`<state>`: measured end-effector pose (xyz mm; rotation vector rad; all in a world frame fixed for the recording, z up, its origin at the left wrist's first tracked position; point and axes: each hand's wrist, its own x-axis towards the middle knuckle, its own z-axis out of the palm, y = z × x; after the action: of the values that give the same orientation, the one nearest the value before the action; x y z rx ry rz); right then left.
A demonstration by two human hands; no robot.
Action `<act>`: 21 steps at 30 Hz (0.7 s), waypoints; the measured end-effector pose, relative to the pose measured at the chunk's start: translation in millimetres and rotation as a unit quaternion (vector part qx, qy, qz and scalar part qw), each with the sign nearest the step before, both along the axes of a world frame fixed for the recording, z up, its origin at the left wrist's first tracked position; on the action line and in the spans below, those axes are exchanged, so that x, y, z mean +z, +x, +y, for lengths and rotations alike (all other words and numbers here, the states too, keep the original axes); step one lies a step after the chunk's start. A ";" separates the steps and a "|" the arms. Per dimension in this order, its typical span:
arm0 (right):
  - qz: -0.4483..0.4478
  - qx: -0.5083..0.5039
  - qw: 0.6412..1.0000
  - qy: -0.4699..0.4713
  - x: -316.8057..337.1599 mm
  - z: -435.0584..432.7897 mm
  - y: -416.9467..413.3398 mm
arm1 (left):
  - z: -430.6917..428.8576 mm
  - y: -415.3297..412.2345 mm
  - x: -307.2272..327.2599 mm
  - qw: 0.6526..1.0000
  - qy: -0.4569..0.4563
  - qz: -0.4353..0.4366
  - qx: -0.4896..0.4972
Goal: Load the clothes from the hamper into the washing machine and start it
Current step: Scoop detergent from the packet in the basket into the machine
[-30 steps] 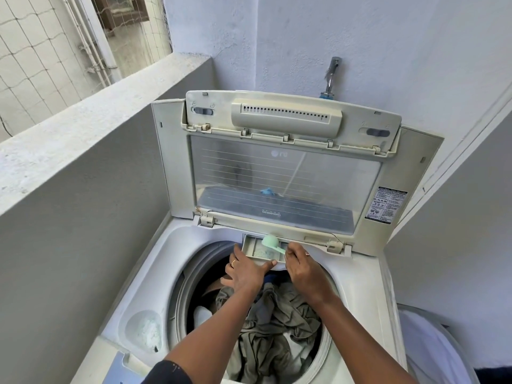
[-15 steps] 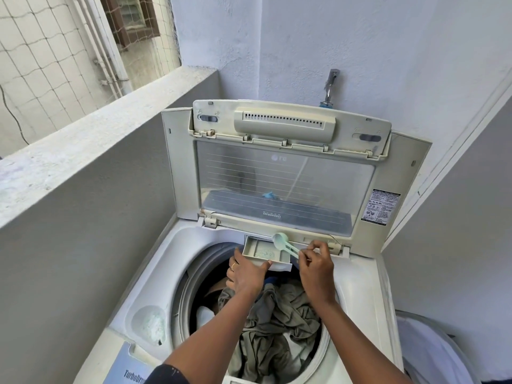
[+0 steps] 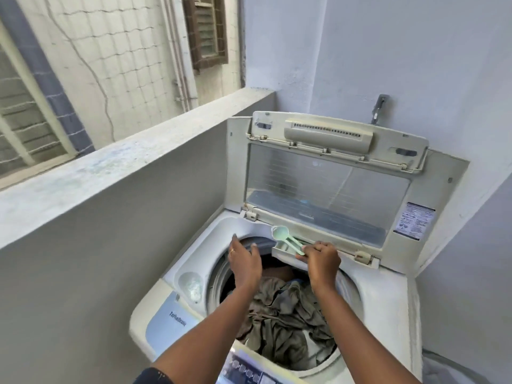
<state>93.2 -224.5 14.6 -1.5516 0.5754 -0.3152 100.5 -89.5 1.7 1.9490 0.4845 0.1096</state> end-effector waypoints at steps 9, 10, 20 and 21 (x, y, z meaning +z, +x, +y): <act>-0.042 0.137 0.989 0.027 33.5 120.4 -6.5 | 103.4 -46.4 33.8 0.972 0.031 -0.181 0.144; -0.049 0.152 0.987 0.031 39.0 135.3 -10.6 | 116.5 -53.1 37.5 0.965 0.038 -0.201 0.164; -0.127 0.270 0.924 0.239 123.0 294.6 -82.6 | 248.3 -154.9 84.3 0.879 0.202 -0.373 0.220; -0.125 0.287 0.911 0.270 132.7 312.1 -95.1 | 263.3 -167.6 87.9 0.865 0.237 -0.388 0.215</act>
<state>-1.9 87.6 147.3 -1.0521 -0.0231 0.0980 -67.0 173.7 89.6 2.0134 0.3473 1.3554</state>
